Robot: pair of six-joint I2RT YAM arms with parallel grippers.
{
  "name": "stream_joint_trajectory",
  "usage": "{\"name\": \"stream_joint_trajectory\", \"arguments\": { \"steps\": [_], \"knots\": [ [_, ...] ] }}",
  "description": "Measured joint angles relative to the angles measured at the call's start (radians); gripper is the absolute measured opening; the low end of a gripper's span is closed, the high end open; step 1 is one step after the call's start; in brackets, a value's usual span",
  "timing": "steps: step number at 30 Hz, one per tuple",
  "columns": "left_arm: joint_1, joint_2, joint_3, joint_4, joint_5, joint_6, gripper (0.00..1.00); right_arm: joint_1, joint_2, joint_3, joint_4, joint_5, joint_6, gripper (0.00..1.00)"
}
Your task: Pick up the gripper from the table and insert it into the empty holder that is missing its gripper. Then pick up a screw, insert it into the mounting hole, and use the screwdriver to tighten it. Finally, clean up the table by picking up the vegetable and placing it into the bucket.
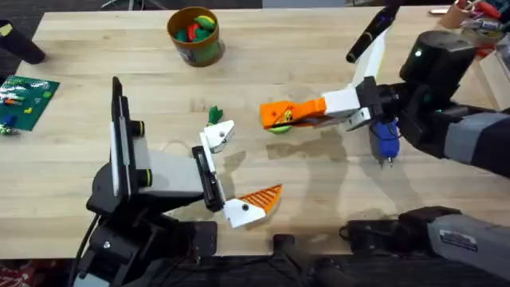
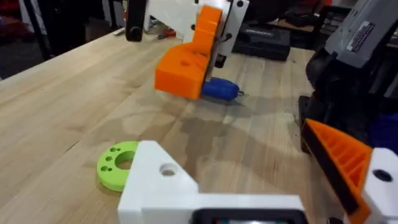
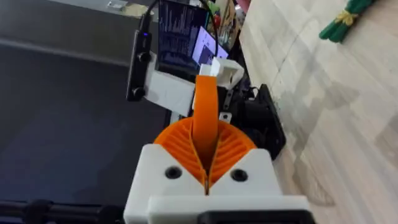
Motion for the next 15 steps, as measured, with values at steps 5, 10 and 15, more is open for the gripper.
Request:
{"name": "stream_joint_trajectory", "arguments": {
  "steps": [5, 10, 15],
  "knots": [
    [0.000, 0.000, 0.000, 0.000, 0.000, 0.000, 0.986, 0.000, 0.038, -0.005, -0.115, -0.007, -0.057, 0.017],
    [0.000, 0.000, 0.000, 0.000, 0.000, 0.000, 0.986, 0.019, 0.082, -0.008, -0.120, -0.007, -0.085, 0.017],
    [0.000, 0.000, 0.000, 0.000, 0.000, 0.000, 0.986, 0.082, 0.109, -0.009, -0.104, -0.007, -0.094, 0.017]
  ]
}}
